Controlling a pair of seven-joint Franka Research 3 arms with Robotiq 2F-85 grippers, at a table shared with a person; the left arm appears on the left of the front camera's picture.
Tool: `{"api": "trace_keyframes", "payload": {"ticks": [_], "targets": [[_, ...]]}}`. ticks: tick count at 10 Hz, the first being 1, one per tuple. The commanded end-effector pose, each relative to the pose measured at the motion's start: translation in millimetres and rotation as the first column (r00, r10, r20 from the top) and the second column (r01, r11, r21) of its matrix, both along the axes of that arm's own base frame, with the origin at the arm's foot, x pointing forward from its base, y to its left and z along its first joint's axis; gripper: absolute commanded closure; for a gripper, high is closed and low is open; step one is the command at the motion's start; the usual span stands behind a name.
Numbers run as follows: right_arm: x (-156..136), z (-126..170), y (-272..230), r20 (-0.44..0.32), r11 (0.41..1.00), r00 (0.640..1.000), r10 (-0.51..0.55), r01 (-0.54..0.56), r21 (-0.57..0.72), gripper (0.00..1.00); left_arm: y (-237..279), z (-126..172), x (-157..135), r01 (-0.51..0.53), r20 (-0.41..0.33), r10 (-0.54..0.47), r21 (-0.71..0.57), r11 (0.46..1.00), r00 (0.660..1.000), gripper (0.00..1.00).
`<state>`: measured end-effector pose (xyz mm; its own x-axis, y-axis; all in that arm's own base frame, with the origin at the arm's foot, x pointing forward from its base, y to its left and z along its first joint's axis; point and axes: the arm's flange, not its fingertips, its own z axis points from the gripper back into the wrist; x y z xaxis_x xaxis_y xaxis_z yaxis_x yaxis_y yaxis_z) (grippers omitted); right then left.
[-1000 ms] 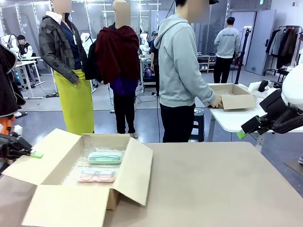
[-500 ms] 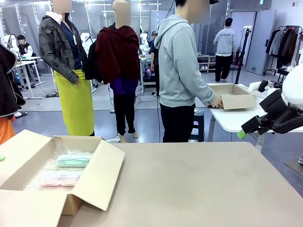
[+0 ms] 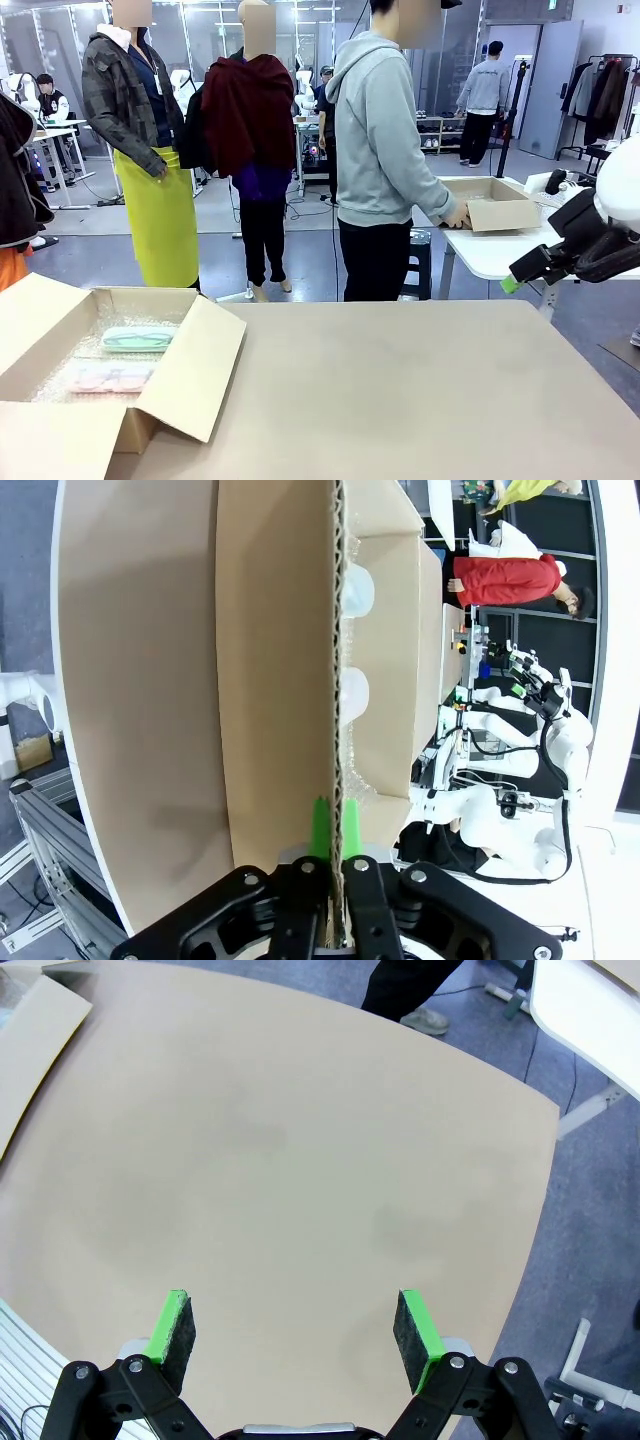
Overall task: Pack the glasses set securely to prepare it for shipping.
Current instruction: Position the Package Box on the left side of the table.
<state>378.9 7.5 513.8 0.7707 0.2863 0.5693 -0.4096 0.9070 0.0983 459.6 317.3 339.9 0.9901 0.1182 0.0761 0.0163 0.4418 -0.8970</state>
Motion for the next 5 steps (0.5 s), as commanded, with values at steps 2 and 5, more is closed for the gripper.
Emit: {"api": "trace_keyframes", "payload": {"ticks": [2, 5], "targets": [[0.2, -0.7, 1.2, 0.010, 1.000, 1.000, -0.006, 0.006, 0.001, 0.00, -2.6, -0.9, 0.6, 0.002, -0.002, -0.002, -0.003, 1.000, 1.000, 1.00], [0.2, -0.7, 1.2, 0.010, 1.000, 1.000, -0.006, 0.006, 0.001, 0.00, -0.6, -0.1, 0.4, 0.001, 0.000, -0.001, 0.000, 1.000, 1.000, 0.97]]}}
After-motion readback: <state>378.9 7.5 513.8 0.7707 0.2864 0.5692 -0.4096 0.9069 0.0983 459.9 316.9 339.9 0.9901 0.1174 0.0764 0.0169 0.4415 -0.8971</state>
